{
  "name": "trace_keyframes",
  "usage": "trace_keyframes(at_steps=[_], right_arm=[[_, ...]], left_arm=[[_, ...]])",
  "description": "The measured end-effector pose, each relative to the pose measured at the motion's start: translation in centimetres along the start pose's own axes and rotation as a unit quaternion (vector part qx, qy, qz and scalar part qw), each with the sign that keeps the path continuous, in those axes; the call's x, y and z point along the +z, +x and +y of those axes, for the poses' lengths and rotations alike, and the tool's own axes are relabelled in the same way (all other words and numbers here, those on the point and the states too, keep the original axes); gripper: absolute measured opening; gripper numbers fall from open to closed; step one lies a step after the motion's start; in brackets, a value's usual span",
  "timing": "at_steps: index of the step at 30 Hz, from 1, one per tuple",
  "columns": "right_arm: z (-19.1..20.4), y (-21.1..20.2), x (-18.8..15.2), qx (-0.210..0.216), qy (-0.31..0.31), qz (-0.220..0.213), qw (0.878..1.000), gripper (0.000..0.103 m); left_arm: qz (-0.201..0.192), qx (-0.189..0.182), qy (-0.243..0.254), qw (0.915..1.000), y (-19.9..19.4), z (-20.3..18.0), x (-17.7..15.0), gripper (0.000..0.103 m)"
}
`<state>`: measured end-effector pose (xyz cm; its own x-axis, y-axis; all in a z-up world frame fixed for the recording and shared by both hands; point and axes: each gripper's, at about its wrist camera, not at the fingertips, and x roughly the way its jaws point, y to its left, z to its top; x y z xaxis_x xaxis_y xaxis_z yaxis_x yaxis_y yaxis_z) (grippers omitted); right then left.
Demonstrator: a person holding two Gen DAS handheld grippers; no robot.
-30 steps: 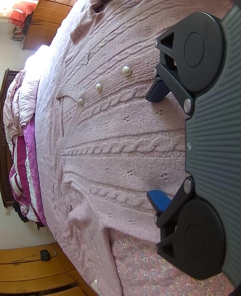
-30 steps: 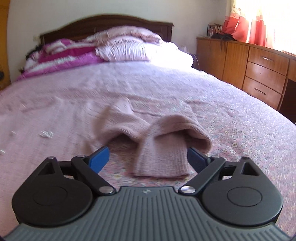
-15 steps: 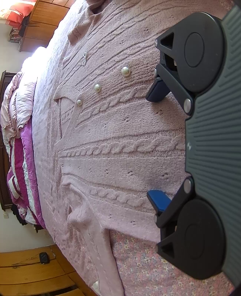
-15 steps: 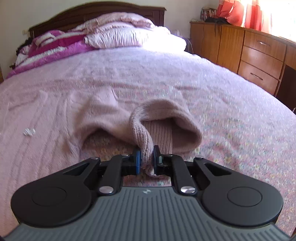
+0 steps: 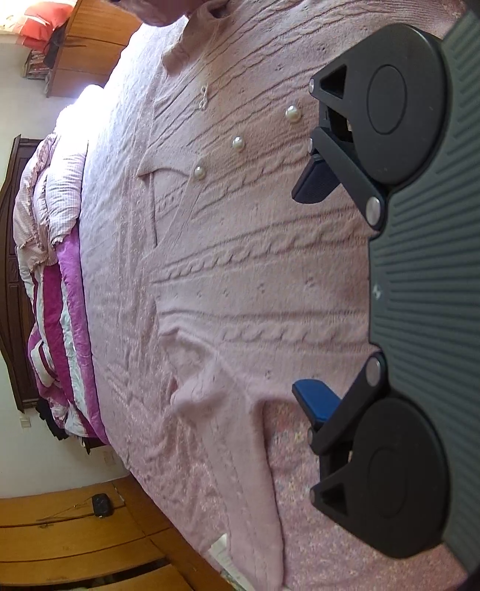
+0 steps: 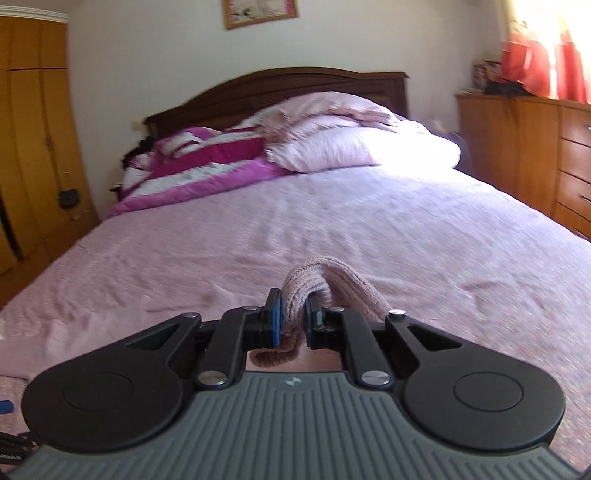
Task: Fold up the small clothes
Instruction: 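Lift the cuff with the right gripper and carry it across the cardigan body, then lower the sleeve onto the body and open the right gripper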
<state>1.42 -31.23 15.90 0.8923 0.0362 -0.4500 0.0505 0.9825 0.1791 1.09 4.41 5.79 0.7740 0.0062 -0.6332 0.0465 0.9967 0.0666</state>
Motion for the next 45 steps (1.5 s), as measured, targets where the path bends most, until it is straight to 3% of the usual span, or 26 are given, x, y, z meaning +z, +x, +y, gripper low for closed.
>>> trace_keyframes(at_steps=[13, 20, 27, 34, 41, 45], right_arm=[[13.0, 3.4, 4.1, 0.075, -0.021, -0.013, 0.997, 0.013], [20.6, 7.0, 1.3, 0.108, -0.016, 0.014, 0.994, 0.013], [26.6, 10.5, -2.6, 0.146, -0.027, 0.043, 0.988, 0.013], [28.1, 13.7, -6.1, 0.181, -0.027, 0.115, 0.976, 0.014], [27.0, 14.4, -9.9, 0.186, -0.028, 0.140, 0.972, 0.049], [24.8, 13.0, -10.4, 0.202, -0.029, 0.144, 0.968, 0.053]], left_arm=[[-0.001, -0.002, -0.038, 0.9993, -0.9, 2.6, -0.3, 0.103], [-0.013, 0.013, -0.023, 0.9996, -1.6, 2.9, -1.1, 0.103], [-0.007, 0.015, -0.048, 0.9987, -1.3, 4.5, -1.7, 0.103], [0.006, 0.027, -0.062, 0.9977, -0.7, 5.9, -1.8, 0.103], [0.008, 0.033, -0.062, 0.9975, -0.3, 6.1, -1.7, 0.103], [0.007, 0.034, -0.051, 0.9981, 0.4, 5.6, -1.1, 0.103]])
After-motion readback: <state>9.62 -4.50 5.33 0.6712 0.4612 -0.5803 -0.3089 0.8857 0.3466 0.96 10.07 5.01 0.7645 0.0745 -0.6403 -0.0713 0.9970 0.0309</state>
